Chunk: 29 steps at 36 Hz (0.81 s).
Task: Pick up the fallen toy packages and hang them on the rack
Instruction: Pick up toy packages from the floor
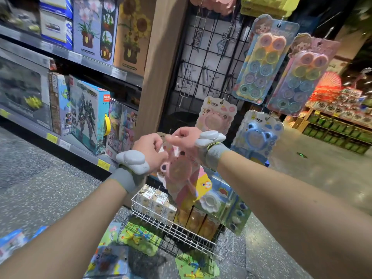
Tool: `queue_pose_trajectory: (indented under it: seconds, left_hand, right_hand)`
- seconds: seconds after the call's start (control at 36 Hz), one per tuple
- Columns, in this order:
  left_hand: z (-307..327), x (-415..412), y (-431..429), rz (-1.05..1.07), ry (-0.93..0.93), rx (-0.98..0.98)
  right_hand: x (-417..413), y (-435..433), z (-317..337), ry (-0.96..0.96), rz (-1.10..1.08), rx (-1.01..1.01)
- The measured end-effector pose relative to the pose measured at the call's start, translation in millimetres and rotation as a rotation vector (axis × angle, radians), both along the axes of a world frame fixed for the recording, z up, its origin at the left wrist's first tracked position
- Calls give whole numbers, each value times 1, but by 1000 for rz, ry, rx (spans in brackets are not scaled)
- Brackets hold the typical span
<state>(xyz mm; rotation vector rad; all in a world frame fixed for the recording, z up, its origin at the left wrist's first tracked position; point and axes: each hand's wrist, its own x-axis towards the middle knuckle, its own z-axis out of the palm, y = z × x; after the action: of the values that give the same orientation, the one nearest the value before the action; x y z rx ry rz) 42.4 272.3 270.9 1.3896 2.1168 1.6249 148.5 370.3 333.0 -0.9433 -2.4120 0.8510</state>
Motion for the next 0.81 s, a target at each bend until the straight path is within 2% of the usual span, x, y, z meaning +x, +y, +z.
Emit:
queue_pose_trajectory:
  seconds: [0.08,0.22,0.47,0.67,0.81]
  left_hand:
    - [3,0,-2,19,1,11]
    - [6,-3,-4,42,-69,44]
    - [7,-3,-8,14,-125,61]
    - [4,-11,-9,-34,-294,43]
    - [7,-7,-10,13,-211,-38]
  right_hand:
    - [0,0,8,-100,46,30]
    - [7,5,9,-51,26,32]
    - [21,5,28,-129,45,137]
    - [45,31,56,98,-167,121]
    - [62,49,72,305,-310,101]
